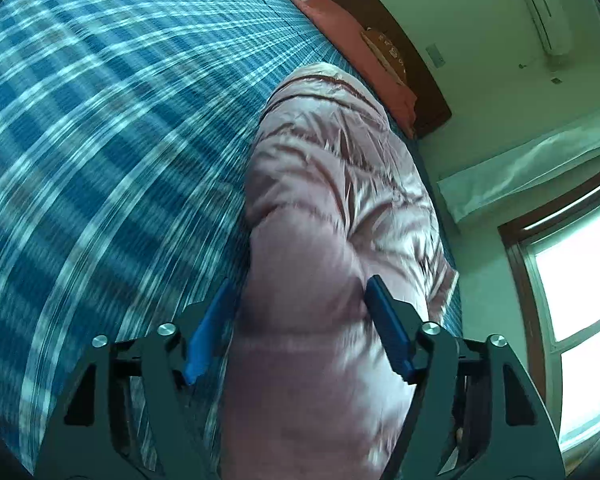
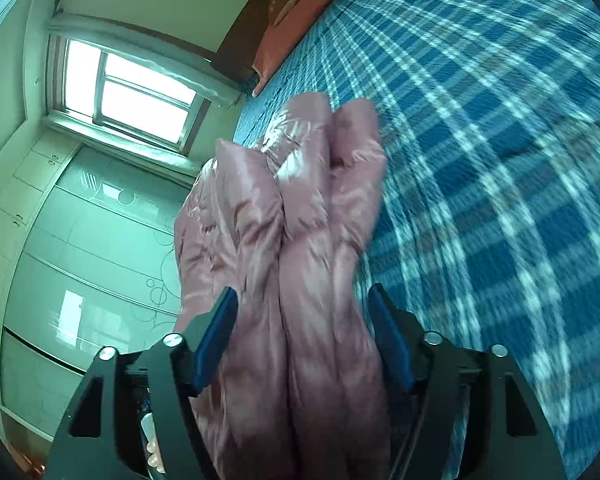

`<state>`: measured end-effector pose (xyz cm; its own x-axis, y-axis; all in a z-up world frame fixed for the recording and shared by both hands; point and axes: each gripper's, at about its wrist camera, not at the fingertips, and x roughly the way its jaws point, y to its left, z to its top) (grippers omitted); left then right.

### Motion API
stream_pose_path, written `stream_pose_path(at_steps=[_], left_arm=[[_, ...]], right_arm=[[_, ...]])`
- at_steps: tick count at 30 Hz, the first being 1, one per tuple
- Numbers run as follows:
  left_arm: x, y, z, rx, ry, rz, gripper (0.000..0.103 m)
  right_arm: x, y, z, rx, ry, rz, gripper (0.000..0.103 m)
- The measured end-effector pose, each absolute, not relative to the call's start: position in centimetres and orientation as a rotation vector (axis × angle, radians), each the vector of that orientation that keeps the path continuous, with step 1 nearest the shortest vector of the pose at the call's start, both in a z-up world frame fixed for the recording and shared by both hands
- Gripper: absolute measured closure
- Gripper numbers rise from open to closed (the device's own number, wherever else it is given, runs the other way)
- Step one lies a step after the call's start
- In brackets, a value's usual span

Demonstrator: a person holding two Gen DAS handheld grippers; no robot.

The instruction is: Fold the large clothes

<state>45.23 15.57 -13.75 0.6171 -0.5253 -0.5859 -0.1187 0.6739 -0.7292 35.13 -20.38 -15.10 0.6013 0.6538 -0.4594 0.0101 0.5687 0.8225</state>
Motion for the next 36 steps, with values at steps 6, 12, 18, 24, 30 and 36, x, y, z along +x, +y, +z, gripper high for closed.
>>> stream_pose_path(at_steps=[6, 12, 18, 24, 30, 36], left_arm=[[40.2, 15.2, -15.0, -0.906, 0.929, -0.34, 0.023], [37.0, 14.5, -16.0, -0.95, 0.941, -0.369, 0.027], [36.0, 14.0, -14.6, -0.914, 0.908, -0.354, 0.061], [34.5, 14.2, -15.2, -0.896, 0.911, -0.347, 0.064], [34.5, 14.2, -15.2, -0.86, 0.914, -0.337, 0.063], [35.0, 14.0, -15.0, -0.818, 0.91, -0.312, 0.056]], right_arm=[[31.1, -19.8, -16.0, 0.933, 0.886, 0.473, 0.032], [28.2, -18.5, -17.0, 0.954, 0.883, 0.492, 0.028], [26.8, -18.4, -16.6, 0.977, 0.867, 0.492, 0.078], [24.7, -18.4, -17.2, 0.955, 0.861, 0.494, 0.083], [24.5, -18.9, -18.4, 0.997, 0.859, 0.501, 0.083], [24.2, -19.7, -19.4, 1.027, 0.857, 0.505, 0.08]])
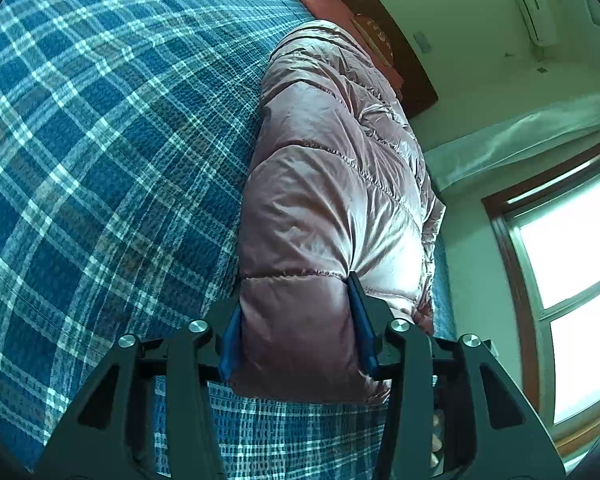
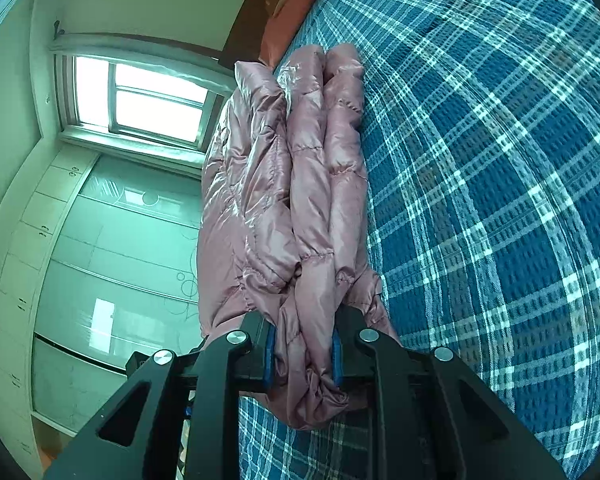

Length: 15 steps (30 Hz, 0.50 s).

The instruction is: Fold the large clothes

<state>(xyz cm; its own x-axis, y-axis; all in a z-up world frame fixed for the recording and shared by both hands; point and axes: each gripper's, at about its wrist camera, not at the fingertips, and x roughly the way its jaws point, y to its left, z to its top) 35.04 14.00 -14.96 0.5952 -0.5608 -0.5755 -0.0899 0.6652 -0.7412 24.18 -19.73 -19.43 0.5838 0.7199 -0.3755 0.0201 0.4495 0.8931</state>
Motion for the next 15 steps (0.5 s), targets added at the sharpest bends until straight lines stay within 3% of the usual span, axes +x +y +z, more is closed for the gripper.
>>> stream_pose_path(at_steps=[7, 15], left_arm=[[34.6, 13.9, -14.2, -0.746, 0.897, -0.279, 0.048], [33.8, 15.0, -14.3, -0.783, 0.89, -0.242, 0.043]], right_arm=[[23.4, -21.1, -20.7, 1.053, 0.855, 0.48, 0.069], [22.0, -22.2, -21.0, 1.066, 0.847, 0.444, 0.065]])
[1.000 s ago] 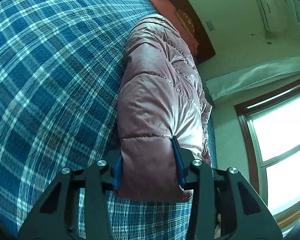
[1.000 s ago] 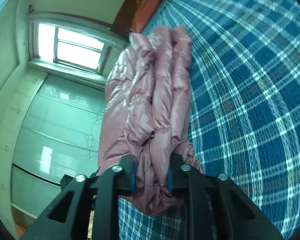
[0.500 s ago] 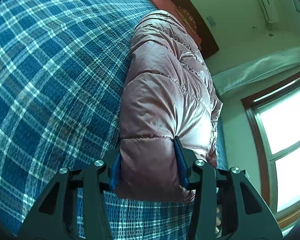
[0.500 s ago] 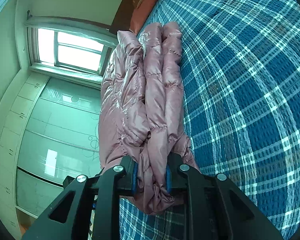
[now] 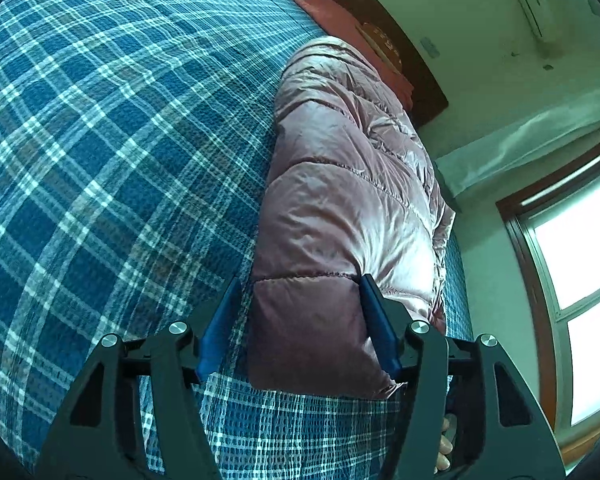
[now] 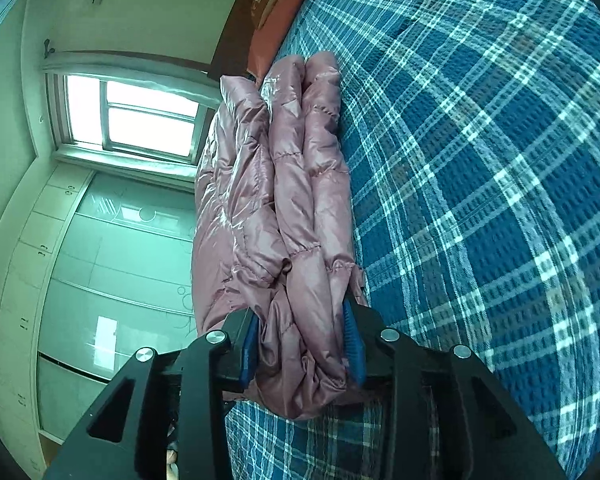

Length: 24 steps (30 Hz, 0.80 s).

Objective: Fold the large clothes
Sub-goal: 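Open both tools and pull them back from the folded jacket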

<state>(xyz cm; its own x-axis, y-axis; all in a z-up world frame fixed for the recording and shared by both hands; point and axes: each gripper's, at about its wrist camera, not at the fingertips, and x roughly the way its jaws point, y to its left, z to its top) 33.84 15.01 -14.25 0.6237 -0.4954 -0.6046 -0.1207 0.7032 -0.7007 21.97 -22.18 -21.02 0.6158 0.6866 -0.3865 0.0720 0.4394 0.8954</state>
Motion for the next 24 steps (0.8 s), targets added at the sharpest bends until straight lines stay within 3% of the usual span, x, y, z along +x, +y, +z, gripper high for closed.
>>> stream_pose_path(at_steps=[4, 15, 24], left_arm=[[33.3, 15.1, -13.7, -0.744, 0.886, -0.188, 0.038], [31.1, 15.5, -11.5, -0.593, 0.883, -0.033, 0.032], [28.5, 14.9, -10.0, -0.394, 0.866, 0.085, 0.029]], right_arm=[[20.8, -23.0, -21.2, 1.077, 0.847, 0.398, 0.057], [16.6, -25.2, -20.2, 1.035, 0.852, 0.299, 0.054], [12.5, -24.0, -17.0, 0.782, 0.891, 0.14, 0.048]])
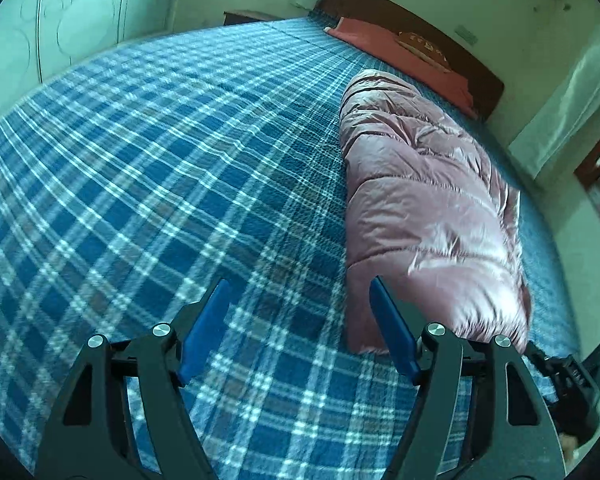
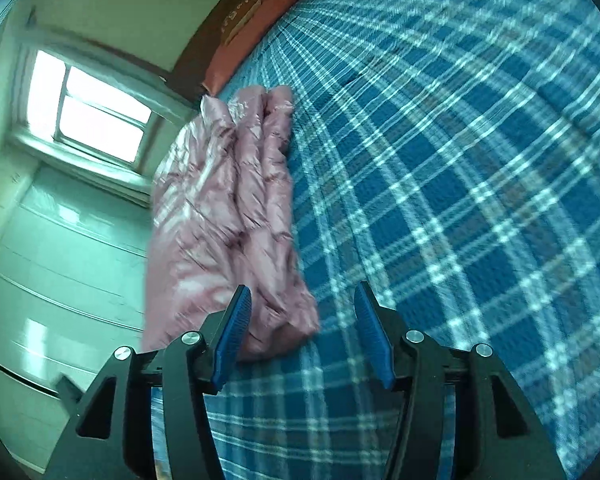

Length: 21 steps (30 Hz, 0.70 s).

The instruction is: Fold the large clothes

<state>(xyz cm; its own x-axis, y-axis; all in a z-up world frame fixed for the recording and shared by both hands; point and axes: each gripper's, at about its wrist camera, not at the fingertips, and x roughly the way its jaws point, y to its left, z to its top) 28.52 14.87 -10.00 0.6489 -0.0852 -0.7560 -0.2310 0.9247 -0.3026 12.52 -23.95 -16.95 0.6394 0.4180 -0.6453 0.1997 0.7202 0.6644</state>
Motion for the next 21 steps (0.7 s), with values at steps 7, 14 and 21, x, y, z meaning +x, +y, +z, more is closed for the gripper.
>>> stream_pose_path(at_steps=[7, 14, 21], left_arm=[[25.4, 13.3, -8.8, -0.249, 0.821, 0.129, 0.016], [22.8, 12.1, -8.8, -0.187, 0.809, 0.15, 0.011], [20.5, 11.0, -7.4, -0.133, 0.781, 0.158, 0.01]], right_arm=[[8.6, -21.2, -14.7, 0.477, 0.892, 0.001, 0.033], [5.1, -17.9, -13.1, 0.248, 0.865, -0.085, 0.026], [4.0, -14.7, -11.4, 0.189, 0.84, -0.048, 0.024]])
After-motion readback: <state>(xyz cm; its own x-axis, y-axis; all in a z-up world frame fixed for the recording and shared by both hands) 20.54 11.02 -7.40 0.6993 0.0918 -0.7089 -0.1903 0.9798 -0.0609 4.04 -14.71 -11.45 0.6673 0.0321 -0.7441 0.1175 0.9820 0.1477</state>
